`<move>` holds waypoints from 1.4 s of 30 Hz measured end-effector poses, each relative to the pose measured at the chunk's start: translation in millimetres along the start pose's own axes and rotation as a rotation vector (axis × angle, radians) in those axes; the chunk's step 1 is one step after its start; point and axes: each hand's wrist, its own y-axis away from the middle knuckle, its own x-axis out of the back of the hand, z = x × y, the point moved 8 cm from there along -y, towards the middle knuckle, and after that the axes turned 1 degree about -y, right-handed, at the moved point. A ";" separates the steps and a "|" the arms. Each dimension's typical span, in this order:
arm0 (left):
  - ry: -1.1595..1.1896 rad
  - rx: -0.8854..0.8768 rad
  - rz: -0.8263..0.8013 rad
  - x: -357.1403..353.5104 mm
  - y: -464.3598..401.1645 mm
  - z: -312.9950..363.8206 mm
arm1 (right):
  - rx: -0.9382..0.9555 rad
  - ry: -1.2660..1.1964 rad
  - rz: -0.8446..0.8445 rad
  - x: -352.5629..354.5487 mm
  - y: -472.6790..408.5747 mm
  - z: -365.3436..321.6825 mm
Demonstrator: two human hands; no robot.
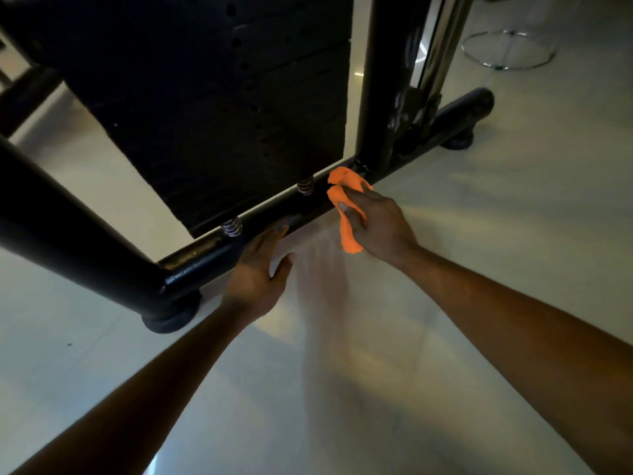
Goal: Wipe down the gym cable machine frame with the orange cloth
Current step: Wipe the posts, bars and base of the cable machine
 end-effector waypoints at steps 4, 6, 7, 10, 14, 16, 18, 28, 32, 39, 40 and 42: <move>-0.006 0.021 -0.101 5.5 -23.4 30.9 | -0.045 -0.006 -0.010 49.2 2.5 -2.4; -0.012 0.032 -0.130 3.4 -35.3 37.1 | -0.045 -0.014 -0.038 58.1 3.5 -3.3; -0.006 0.028 -0.127 -0.5 -42.7 39.1 | -0.028 -0.011 -0.052 58.7 0.2 -1.2; -0.047 0.038 -0.064 -23.4 -69.2 30.1 | 0.011 0.020 -0.076 42.3 -21.2 16.2; -0.260 -0.006 0.096 -54.5 -103.4 6.8 | 0.064 0.074 -0.065 -5.3 -55.9 42.5; -0.304 -0.027 0.198 -61.4 -115.6 2.8 | 0.104 0.104 -0.044 -28.4 -70.3 52.1; -0.330 -0.022 0.298 -64.7 -123.3 1.3 | 0.156 0.148 -0.060 -53.3 -79.3 56.5; -0.368 -0.063 0.470 -58.2 -129.4 -6.3 | 0.066 0.175 0.035 -77.2 -81.6 83.2; -0.355 -0.035 0.467 -59.2 -130.6 -10.0 | 0.044 0.170 -0.064 -124.8 -49.3 45.7; -0.256 -0.032 0.339 -57.0 -135.9 -22.4 | 0.008 0.290 0.040 -80.4 -70.3 113.2; -0.226 -0.020 0.300 -55.4 -137.9 -23.2 | -0.049 0.255 0.067 -81.7 -69.1 108.1; -0.179 0.000 0.245 -50.7 -139.2 -22.7 | -0.098 0.154 0.052 -101.6 -57.5 77.0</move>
